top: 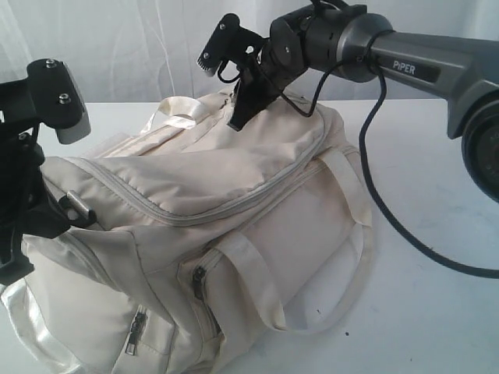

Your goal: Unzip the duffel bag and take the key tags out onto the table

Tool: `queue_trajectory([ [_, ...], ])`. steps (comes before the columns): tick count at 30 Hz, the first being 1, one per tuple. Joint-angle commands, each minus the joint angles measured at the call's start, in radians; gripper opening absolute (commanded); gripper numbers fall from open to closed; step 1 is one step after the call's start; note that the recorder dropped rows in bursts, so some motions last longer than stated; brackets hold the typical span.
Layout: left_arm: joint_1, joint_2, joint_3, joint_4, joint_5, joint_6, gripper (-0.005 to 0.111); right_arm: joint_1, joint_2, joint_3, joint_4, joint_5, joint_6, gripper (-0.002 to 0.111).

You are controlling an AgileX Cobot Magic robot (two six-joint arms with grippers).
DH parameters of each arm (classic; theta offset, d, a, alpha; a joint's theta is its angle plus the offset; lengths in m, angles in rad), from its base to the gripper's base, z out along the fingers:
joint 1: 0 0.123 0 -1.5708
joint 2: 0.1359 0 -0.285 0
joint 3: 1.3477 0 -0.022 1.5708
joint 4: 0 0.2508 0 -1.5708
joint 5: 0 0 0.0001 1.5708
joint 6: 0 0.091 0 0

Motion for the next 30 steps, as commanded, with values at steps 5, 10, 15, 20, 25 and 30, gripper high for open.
queue_trajectory([
  [5,-0.002,-0.009,0.006,-0.012,0.008,-0.007,0.008,-0.004,-0.026,-0.005,-0.002,0.022,0.020,0.004],
  [10,-0.002,-0.009,0.006,-0.012,0.008,-0.007,0.008,-0.004,-0.045,-0.005,-0.001,0.013,0.020,0.004],
  [15,-0.002,-0.009,0.006,-0.015,0.008,-0.007,0.008,0.001,-0.042,-0.005,0.055,-0.014,-0.021,0.030],
  [20,-0.002,-0.009,0.006,-0.015,0.008,-0.007,0.008,0.020,-0.029,-0.005,0.076,-0.014,-0.152,0.069],
  [25,-0.002,-0.009,0.006,-0.015,0.008,-0.007,0.008,0.036,-0.013,-0.005,0.076,-0.027,-0.170,0.068],
  [30,-0.002,-0.009,0.006,-0.030,0.008,-0.007,0.008,0.039,0.011,-0.005,0.074,-0.043,-0.170,0.068],
])
